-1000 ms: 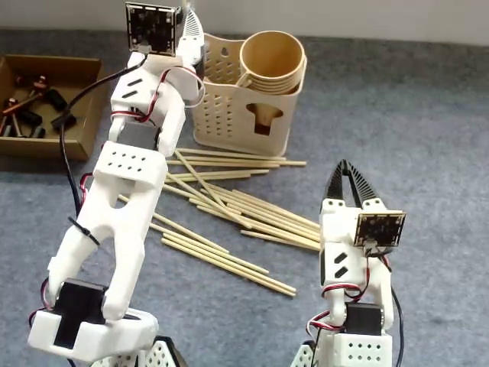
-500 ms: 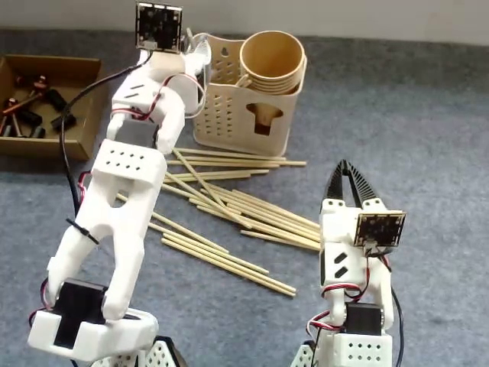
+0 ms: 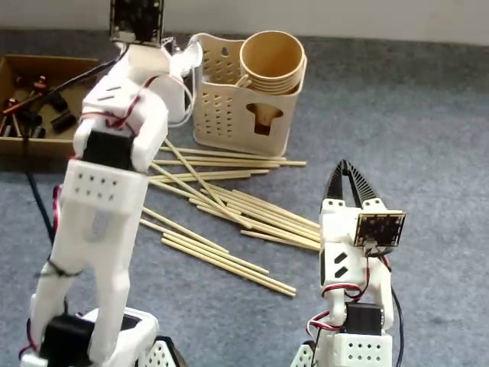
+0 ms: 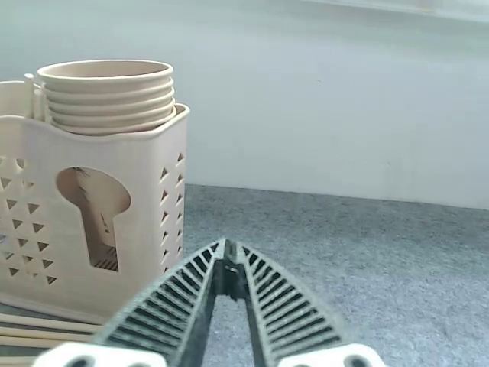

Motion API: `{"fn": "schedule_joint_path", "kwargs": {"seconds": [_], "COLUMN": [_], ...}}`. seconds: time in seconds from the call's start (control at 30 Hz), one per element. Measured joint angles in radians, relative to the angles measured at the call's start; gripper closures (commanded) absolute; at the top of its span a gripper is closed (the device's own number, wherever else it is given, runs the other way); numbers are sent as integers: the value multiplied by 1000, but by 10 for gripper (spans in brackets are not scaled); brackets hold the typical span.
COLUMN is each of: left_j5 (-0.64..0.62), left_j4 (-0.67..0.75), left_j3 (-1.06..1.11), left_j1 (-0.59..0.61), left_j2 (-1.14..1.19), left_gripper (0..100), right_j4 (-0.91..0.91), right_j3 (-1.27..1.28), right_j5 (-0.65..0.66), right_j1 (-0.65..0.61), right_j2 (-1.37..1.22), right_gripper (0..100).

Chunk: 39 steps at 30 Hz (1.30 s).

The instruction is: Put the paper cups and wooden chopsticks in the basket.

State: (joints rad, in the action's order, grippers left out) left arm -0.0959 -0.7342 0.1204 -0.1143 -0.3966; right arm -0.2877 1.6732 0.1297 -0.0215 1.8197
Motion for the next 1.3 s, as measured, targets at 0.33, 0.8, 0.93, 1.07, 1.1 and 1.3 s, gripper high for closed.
{"fn": "schedule_joint_path", "kwargs": {"seconds": [0.33,0.8,0.93,1.07,1.1,1.3], "left_j5": [83,265,276,356,373,480], "left_j4": [-190,-373,-373,-373,-373,-373], "left_j3": [114,331,431,520,545,701], "left_j1": [-52,-92,-100,-176,-198,-287], "left_j2": [-272,-431,-508,-566,-571,-574], "left_gripper": [914,994,994,994,994,994], "right_j4": [0,0,0,0,0,0], "right_j3": [0,0,0,0,0,0], "right_j5": [0,0,0,0,0,0], "right_j1": [0,0,0,0,0,0], "right_j2": [0,0,0,0,0,0], "right_gripper": [988,988,988,988,988,988]}}
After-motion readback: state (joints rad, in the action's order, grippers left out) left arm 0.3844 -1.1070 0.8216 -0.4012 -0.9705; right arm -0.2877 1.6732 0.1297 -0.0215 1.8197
